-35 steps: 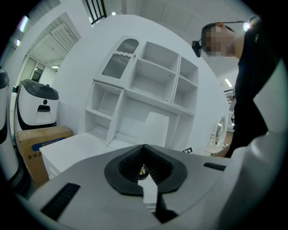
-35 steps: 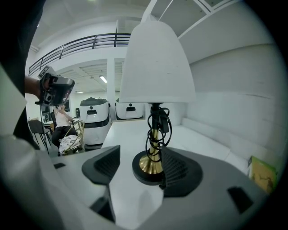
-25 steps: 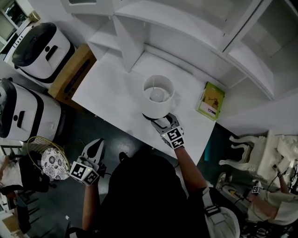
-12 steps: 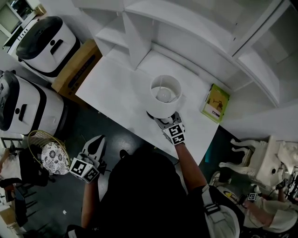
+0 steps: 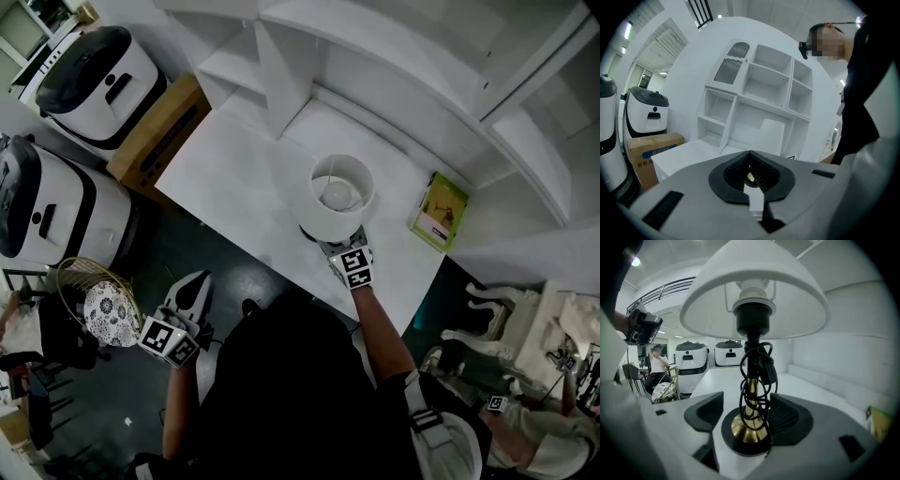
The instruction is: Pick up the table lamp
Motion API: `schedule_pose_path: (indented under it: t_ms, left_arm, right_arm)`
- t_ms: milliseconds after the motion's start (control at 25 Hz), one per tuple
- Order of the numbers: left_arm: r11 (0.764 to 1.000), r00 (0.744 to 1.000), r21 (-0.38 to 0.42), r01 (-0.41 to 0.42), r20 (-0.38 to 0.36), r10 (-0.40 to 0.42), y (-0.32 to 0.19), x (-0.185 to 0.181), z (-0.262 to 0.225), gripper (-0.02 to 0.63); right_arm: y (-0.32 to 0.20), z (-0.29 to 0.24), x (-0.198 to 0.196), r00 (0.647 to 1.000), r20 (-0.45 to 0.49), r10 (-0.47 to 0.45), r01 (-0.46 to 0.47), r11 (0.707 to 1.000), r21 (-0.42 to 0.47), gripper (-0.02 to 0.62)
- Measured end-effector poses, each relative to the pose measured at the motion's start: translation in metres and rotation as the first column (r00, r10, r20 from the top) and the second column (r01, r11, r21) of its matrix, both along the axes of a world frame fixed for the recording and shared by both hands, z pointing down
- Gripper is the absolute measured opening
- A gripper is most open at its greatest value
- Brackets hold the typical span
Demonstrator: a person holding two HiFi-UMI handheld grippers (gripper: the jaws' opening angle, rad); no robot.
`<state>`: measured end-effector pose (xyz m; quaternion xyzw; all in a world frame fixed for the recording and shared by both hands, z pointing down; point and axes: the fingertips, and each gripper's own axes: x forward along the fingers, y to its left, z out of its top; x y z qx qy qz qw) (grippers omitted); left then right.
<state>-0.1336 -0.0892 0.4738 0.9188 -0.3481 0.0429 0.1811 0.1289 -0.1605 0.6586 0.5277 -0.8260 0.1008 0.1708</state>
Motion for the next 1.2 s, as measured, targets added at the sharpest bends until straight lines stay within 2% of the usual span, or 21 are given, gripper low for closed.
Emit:
schedule_pose_path:
  t_ms: [240,400,640,1120,1200]
  left_arm:
    - [1.000,0.999,0.000,0.004,-0.038,-0.004,-0.002,0.000,-0.005,0.011]
    - [1.000,1.000,-0.002,0.015,-0.024,-0.015,-0.003,-0.004,-0.001,0.011]
    - [1.000,0.999,-0.012,0.019,-0.031,-0.020,-0.002,-0.009,0.002,0.011]
    - [0.999,0.999,-0.015,0.049,-0.023,-0.049,-0.003,-0.019,-0.001,0.011]
    - [0.999,0.999,-0.014,0.046,0.003,-0.046,-0.003,-0.022,0.004,0.011]
  right_arm:
    - [0.001,-0.003,0.002,0.998,-0.014,0.054,-0.054,0.998,0.031,0.296]
    - [0.003,-0.003,0.009,0.995,-0.009,0.103,-0.103,0.994,0.037,0.300]
    - [-0.001,0.007,0.005,0.997,0.003,0.073,-0.073,0.997,0.012,0.356]
    - [-0.026,0.010,0.001,0.996,0.033,0.081,-0.083,0.994,0.067,0.356]
    - [-0.031,0.014,0.001,0.996,0.024,0.085,-0.086,0.995,0.058,0.356]
